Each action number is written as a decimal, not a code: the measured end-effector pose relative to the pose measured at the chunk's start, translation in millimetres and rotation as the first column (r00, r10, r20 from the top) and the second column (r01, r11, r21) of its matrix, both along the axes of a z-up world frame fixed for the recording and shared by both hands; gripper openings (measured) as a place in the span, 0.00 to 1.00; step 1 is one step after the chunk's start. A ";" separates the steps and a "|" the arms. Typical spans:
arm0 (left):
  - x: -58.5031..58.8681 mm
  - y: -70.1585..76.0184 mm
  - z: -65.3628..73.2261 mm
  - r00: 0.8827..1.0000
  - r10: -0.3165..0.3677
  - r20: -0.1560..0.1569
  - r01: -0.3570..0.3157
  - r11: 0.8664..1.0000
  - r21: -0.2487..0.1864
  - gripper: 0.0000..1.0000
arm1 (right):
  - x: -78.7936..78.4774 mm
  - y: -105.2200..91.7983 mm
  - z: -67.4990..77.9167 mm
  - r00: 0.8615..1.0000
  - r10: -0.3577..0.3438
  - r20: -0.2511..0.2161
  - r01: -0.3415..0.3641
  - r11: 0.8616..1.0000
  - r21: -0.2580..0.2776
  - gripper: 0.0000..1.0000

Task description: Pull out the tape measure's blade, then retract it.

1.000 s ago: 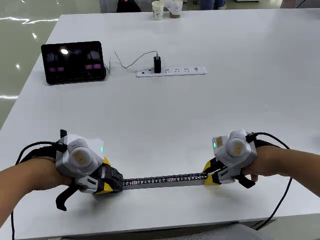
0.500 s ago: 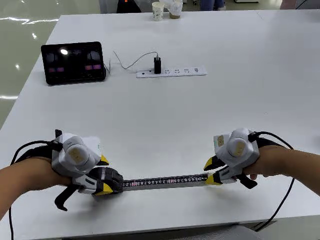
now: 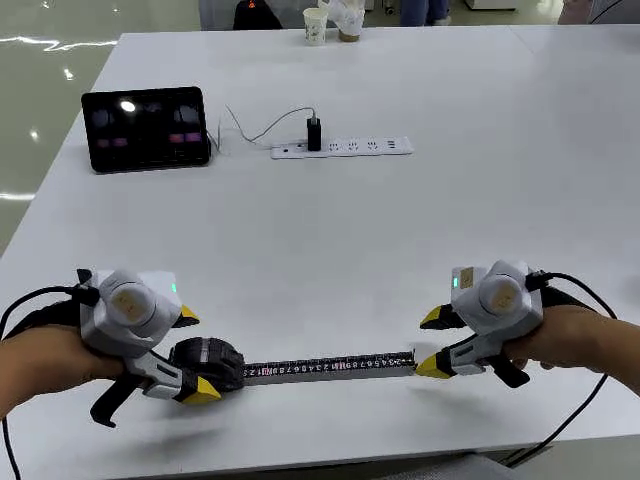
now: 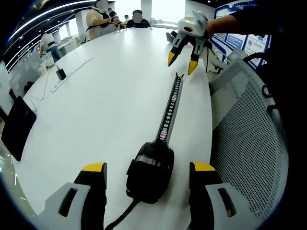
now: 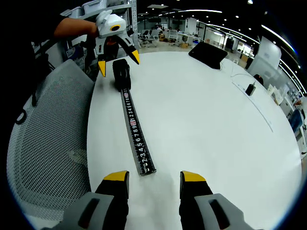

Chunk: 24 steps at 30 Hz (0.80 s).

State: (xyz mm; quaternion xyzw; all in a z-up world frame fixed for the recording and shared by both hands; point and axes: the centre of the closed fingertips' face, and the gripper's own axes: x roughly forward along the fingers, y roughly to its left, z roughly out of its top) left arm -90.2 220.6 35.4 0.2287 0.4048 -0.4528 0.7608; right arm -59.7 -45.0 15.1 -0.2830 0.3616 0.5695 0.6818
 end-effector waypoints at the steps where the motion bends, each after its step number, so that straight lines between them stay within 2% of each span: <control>1: 0.1 0.9 1.2 1.000 0.013 0.001 -0.013 1.000 -0.009 0.68 | -1.3 -0.8 0.5 1.000 -0.019 -0.006 0.019 1.000 0.008 0.42; 7: -1.3 2.6 5.5 0.998 0.069 -0.001 -0.069 0.997 -0.041 0.74 | -2.3 -2.9 3.3 0.996 -0.090 0.002 0.090 0.995 0.047 0.57; 9: -2.8 1.2 8.3 0.996 0.086 -0.008 -0.086 0.994 -0.064 0.78 | -1.8 -4.0 5.2 0.993 -0.114 0.000 0.114 0.991 0.065 0.61; 11: -1.8 -1.9 12.9 0.992 0.122 -0.014 -0.123 0.986 -0.110 0.84 | -2.2 -5.8 7.8 0.989 -0.149 -0.014 0.150 0.985 0.080 0.61; 15: -1.5 0.5 15.6 0.985 0.171 -0.021 -0.173 0.975 -0.137 0.90 | 0.0 -10.4 12.0 0.976 -0.216 -0.022 0.217 0.969 0.120 0.68; 17: -3.3 0.3 15.8 0.979 0.198 -0.043 -0.203 0.967 -0.155 0.93 | 0.7 -15.1 12.5 0.973 -0.233 -0.011 0.232 0.964 0.128 0.72; 19: -1.9 3.5 14.7 0.974 0.223 -0.035 -0.226 0.962 -0.151 0.99 | 0.8 -19.1 12.9 0.968 -0.249 -0.004 0.248 0.959 0.135 0.75; 20: -2.4 5.1 14.6 0.972 0.232 -0.034 -0.234 0.960 -0.153 0.99 | 0.5 -21.2 13.1 0.966 -0.260 -0.004 0.258 0.956 0.138 0.77; 22: -2.5 6.1 16.9 0.965 0.259 -0.035 -0.261 0.950 -0.173 0.99 | 0.5 -23.5 13.3 0.961 -0.276 -0.004 0.273 0.951 0.145 0.80; 24: -0.8 7.5 20.1 0.952 0.303 -0.042 -0.305 0.930 -0.205 0.99 | 0.1 -26.1 13.4 0.957 -0.290 0.001 0.287 0.946 0.149 0.85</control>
